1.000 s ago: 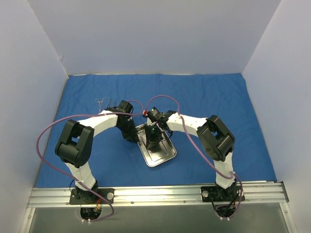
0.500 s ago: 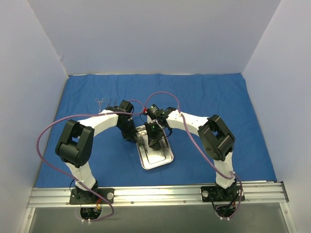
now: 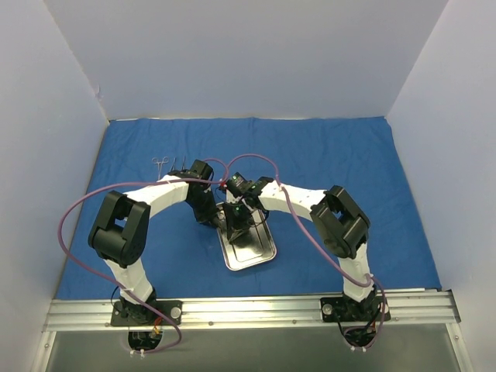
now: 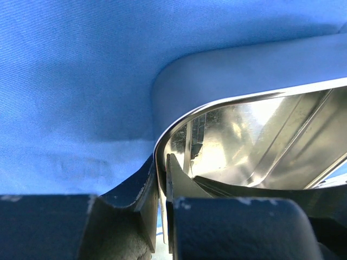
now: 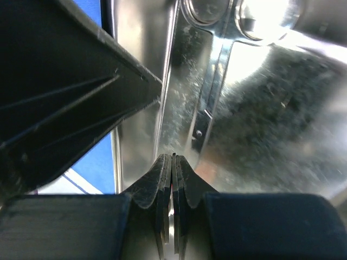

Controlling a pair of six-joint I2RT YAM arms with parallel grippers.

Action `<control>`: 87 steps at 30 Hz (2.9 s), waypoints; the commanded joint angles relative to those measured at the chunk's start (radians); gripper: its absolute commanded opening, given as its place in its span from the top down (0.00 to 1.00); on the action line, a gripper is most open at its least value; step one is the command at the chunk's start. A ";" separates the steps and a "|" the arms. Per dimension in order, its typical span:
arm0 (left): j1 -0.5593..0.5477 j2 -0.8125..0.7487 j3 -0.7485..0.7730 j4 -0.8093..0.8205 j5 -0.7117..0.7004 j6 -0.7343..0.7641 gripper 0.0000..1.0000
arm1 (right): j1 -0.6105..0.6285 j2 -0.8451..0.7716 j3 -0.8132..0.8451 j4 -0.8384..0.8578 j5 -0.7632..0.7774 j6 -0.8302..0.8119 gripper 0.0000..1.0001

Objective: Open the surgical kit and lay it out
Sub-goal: Adjust the medical item in the container.

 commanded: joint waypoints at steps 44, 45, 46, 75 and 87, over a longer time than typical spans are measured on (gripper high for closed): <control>-0.009 0.009 0.095 -0.107 -0.036 0.101 0.89 | -0.076 0.034 0.196 -0.228 0.328 -0.380 0.63; -0.009 0.011 0.095 -0.107 -0.035 0.101 0.89 | -0.076 0.041 0.198 -0.228 0.329 -0.379 0.62; -0.009 0.011 0.094 -0.102 -0.033 0.103 0.89 | -0.075 0.044 0.196 -0.225 0.323 -0.380 0.60; -0.006 0.017 0.074 -0.070 0.007 0.077 0.89 | -0.043 0.130 0.057 -0.224 0.331 -0.342 0.86; -0.005 0.008 0.063 -0.055 0.022 0.074 0.89 | -0.024 0.111 0.076 -0.228 0.311 -0.339 1.00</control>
